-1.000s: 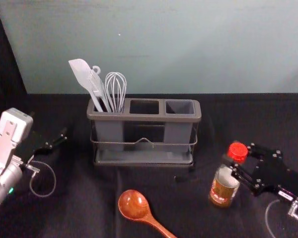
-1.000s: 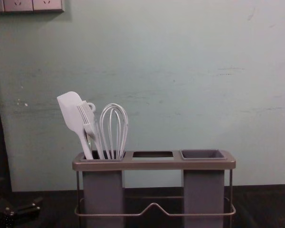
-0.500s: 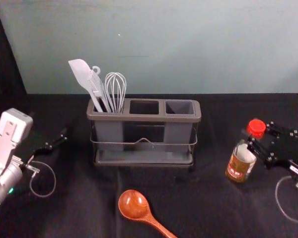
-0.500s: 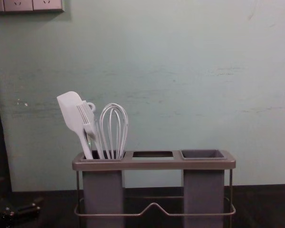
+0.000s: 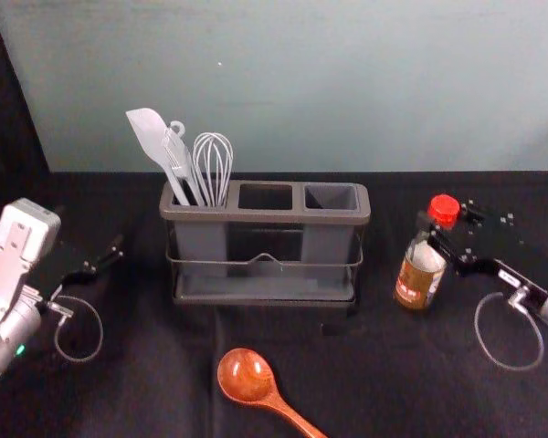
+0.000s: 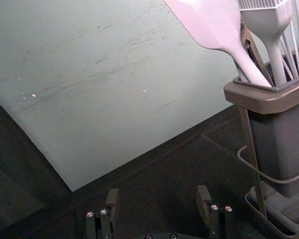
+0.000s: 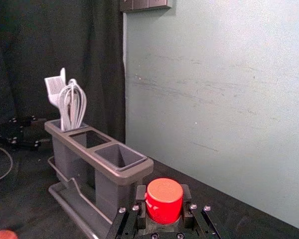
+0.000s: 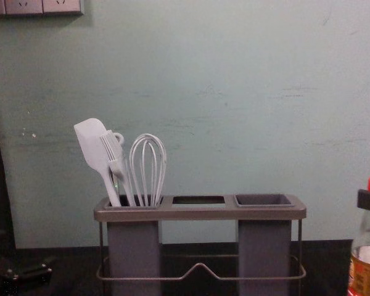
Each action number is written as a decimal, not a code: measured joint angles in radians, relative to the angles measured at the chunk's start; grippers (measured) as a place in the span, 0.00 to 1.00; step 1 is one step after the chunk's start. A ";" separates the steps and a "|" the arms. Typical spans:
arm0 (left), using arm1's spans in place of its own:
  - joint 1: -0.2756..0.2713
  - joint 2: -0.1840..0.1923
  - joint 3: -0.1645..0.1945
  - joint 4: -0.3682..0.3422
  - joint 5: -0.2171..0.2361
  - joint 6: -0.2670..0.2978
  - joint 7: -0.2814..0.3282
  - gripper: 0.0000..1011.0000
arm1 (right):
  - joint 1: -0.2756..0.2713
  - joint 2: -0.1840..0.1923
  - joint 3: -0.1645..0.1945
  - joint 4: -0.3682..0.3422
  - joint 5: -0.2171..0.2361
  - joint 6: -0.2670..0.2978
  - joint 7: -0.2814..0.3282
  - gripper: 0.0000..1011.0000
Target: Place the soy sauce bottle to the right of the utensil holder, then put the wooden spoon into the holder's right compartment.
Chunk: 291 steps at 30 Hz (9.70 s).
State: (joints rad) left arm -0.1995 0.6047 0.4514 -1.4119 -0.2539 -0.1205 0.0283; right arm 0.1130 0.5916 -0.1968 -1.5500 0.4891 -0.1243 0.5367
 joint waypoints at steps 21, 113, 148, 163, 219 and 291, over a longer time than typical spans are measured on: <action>0.000 0.000 0.000 0.000 0.000 0.000 0.000 1.00 | 0.149 -0.063 -0.077 0.137 -0.033 0.062 -0.003 0.39; 0.000 0.000 0.000 0.000 0.000 0.000 0.000 1.00 | -0.053 0.081 -0.042 -0.255 -0.006 0.103 0.012 0.99; 0.000 0.000 0.000 0.000 0.000 0.000 0.000 1.00 | 0.206 0.063 -0.431 -0.345 -0.074 0.844 -0.036 0.99; 0.000 0.000 0.000 0.000 0.000 0.000 0.000 1.00 | 0.310 -0.053 -0.557 -0.262 -0.183 1.017 -0.064 0.99; 0.000 0.000 0.000 0.000 0.000 0.000 0.000 1.00 | 0.367 -0.187 -0.596 -0.108 -0.364 1.022 0.013 0.99; 0.000 0.000 0.000 0.000 0.000 0.000 0.000 1.00 | 0.372 -0.244 -0.598 -0.058 -0.457 1.018 0.072 0.83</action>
State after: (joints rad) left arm -0.1995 0.6047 0.4514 -1.4120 -0.2539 -0.1205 0.0283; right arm 0.4854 0.3479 -0.7948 -1.6080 0.0325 0.8937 0.6084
